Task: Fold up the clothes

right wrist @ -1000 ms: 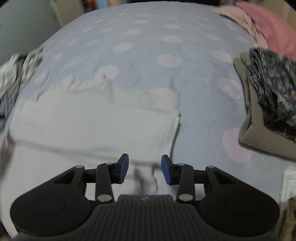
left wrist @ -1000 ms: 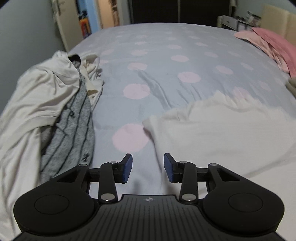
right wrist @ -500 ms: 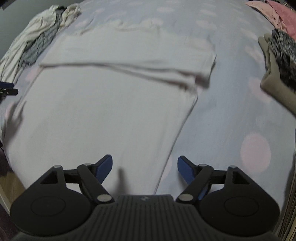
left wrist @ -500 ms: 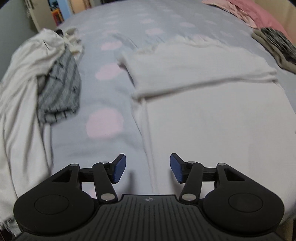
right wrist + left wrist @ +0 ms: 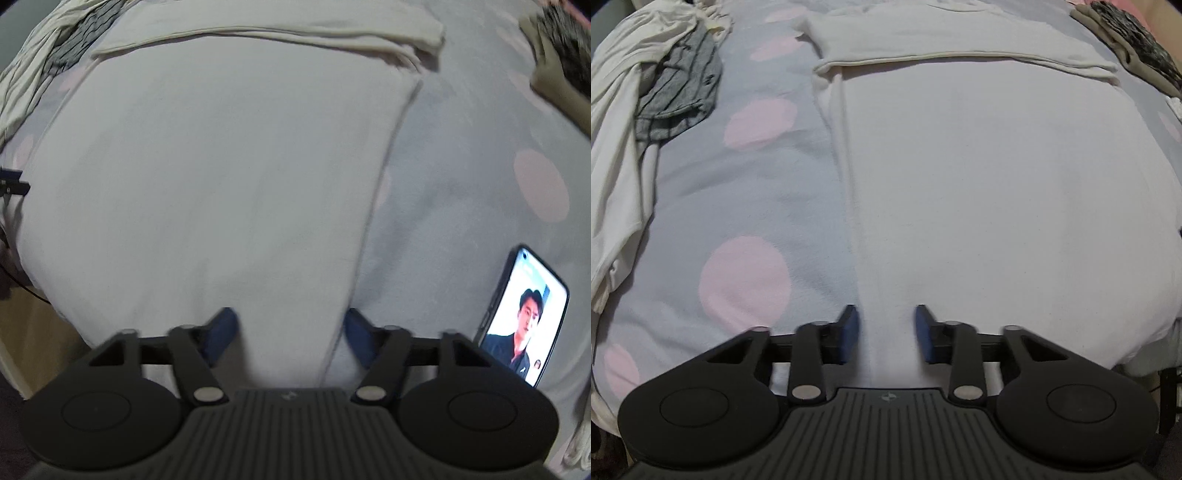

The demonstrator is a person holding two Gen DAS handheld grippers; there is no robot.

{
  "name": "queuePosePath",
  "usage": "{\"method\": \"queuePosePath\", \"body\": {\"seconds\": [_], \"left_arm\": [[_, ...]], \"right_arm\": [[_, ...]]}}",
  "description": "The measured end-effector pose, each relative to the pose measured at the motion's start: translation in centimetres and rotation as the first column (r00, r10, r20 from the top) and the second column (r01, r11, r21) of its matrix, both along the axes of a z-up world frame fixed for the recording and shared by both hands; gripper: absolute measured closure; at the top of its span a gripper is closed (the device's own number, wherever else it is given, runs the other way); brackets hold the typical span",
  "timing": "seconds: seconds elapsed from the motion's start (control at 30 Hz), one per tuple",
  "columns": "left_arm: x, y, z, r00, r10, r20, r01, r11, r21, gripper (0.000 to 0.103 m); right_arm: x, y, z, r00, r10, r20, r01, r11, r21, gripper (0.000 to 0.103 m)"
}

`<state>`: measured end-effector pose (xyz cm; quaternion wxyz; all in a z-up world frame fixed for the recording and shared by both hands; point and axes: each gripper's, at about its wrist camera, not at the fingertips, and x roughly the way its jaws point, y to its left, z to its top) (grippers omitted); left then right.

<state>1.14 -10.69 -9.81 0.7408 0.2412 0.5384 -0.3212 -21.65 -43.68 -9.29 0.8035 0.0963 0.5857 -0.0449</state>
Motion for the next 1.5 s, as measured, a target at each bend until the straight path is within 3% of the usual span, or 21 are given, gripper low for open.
{"method": "queuePosePath", "body": {"seconds": [0.1, 0.17, 0.37, 0.63, 0.8, 1.0, 1.2, 1.27, 1.3, 1.37, 1.5], "left_arm": [[-0.7, -0.4, 0.1, 1.0, -0.005, 0.009, 0.005, 1.0, 0.008, 0.096], [-1.3, -0.6, 0.2, 0.999, -0.024, 0.037, 0.023, 0.999, 0.022, 0.098], [-1.3, 0.2, 1.8, 0.998, -0.006, 0.062, 0.008, 0.999, -0.037, 0.099], [0.9, 1.5, 5.8, 0.989, 0.124, 0.082, -0.104, 0.971, -0.214, 0.1], [2.8, 1.0, 7.3, 0.977, 0.171, 0.124, -0.132, 0.953, -0.271, 0.1], [5.7, -1.1, 7.4, 0.951, 0.227, 0.209, -0.15, 0.932, -0.33, 0.1], [7.1, -3.7, 5.0, 0.948, 0.177, 0.263, -0.107, 0.96, -0.26, 0.098], [6.8, -4.1, 4.5, 0.945, 0.153, 0.288, -0.088, 0.97, -0.228, 0.097], [6.6, -4.1, 4.4, 0.94, 0.148, 0.308, -0.083, 0.974, -0.213, 0.092], [6.2, -3.9, 4.3, 0.932, 0.136, 0.335, -0.076, 0.98, -0.186, 0.078], [3.9, -3.5, 4.8, 0.916, 0.055, 0.397, 0.011, 0.987, -0.162, 0.067]], "right_arm": [[-0.1, 1.5, 0.2, 1.0, -0.021, 0.013, 0.021, 0.999, -0.045, 0.07], [-0.1, 2.6, 0.3, 0.999, -0.034, 0.021, 0.036, 0.997, -0.075, 0.085], [-0.4, 4.2, 1.1, 0.998, -0.045, 0.048, 0.052, 0.983, -0.174, 0.094], [-0.5, 2.7, 4.2, 0.98, -0.117, 0.158, 0.145, 0.972, -0.183, 0.094], [0.7, 2.0, 5.4, 0.964, -0.122, 0.236, 0.18, 0.953, -0.242, 0.094], [3.7, -0.9, 5.6, 0.935, -0.148, 0.323, 0.23, 0.945, -0.232, 0.094], [6.9, -2.3, 3.9, 0.934, -0.125, 0.336, 0.215, 0.944, -0.248, 0.093], [7.3, -2.3, 3.4, 0.939, -0.111, 0.327, 0.204, 0.942, -0.267, 0.088], [7.4, -2.2, 3.3, 0.94, -0.108, 0.323, 0.204, 0.939, -0.278, 0.084], [7.1, -2.1, 3.4, 0.938, -0.109, 0.329, 0.216, 0.927, -0.307, 0.06], [5.7, -1.2, 3.7, 0.936, -0.037, 0.35, 0.168, 0.921, -0.352, 0.058]]}}
